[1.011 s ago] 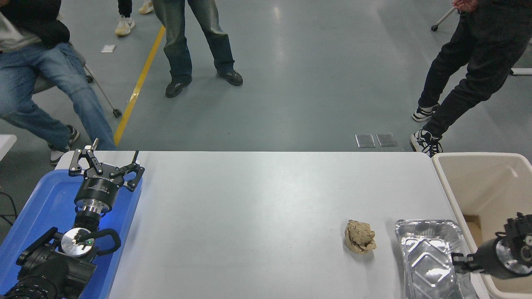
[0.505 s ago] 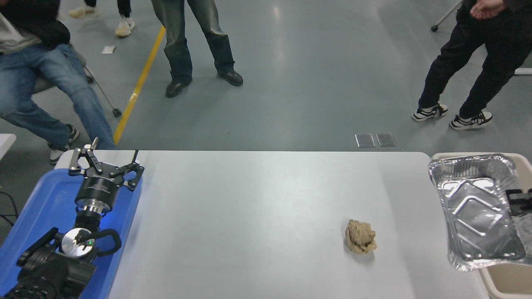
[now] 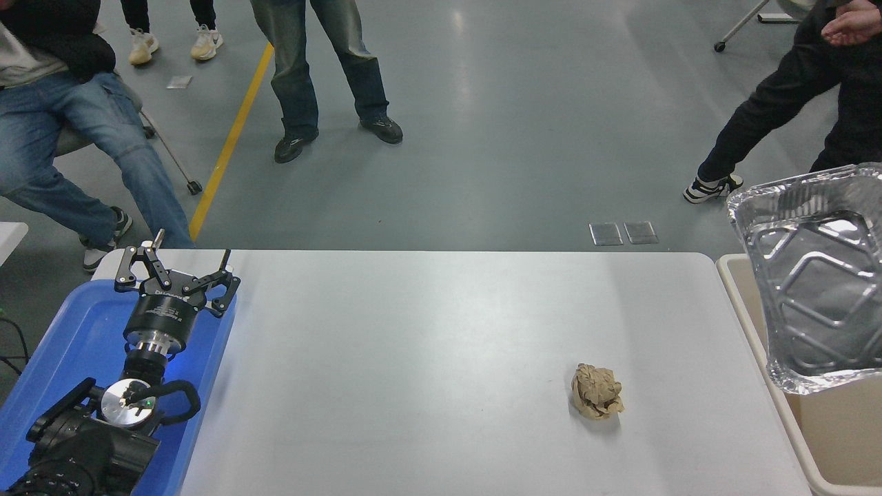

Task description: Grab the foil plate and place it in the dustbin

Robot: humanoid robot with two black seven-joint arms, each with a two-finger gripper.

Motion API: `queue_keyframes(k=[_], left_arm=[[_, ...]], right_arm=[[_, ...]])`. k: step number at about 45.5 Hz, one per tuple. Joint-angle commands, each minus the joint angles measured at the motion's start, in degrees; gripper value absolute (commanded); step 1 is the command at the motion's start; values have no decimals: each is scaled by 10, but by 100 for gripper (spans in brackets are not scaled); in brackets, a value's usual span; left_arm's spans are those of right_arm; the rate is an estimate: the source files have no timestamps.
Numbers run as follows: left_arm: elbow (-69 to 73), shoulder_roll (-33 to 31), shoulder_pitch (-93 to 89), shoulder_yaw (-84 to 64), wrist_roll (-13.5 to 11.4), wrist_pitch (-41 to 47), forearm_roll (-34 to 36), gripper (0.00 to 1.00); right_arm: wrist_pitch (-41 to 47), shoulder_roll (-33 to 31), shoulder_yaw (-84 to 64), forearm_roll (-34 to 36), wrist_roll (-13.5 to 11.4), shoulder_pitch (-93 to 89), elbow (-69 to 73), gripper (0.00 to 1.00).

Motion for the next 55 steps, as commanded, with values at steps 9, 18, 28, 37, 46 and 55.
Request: queue_keyframes(k=[9, 18, 28, 37, 46, 55], left_arm=[[0, 0, 0, -1, -1, 0, 0, 99], [0, 0, 0, -1, -1, 0, -1, 99], [0, 0, 0, -1, -1, 0, 0, 99], [0, 0, -1, -1, -2, 0, -1, 99], [0, 0, -1, -1, -2, 0, -1, 99], [0, 0, -1, -1, -2, 0, 0, 99]], right_arm=[[-162, -86, 13, -131, 2, -228, -208, 0], [-301, -132, 118, -142, 5, -519, -392, 0], [-341, -117, 359, -138, 4, -865, -590, 0], [-366, -12, 515, -132, 4, -1064, -748, 0], [-367, 48, 527, -118, -3, -1104, -781, 0], [-367, 72, 525, -115, -4, -1111, -796, 0]])
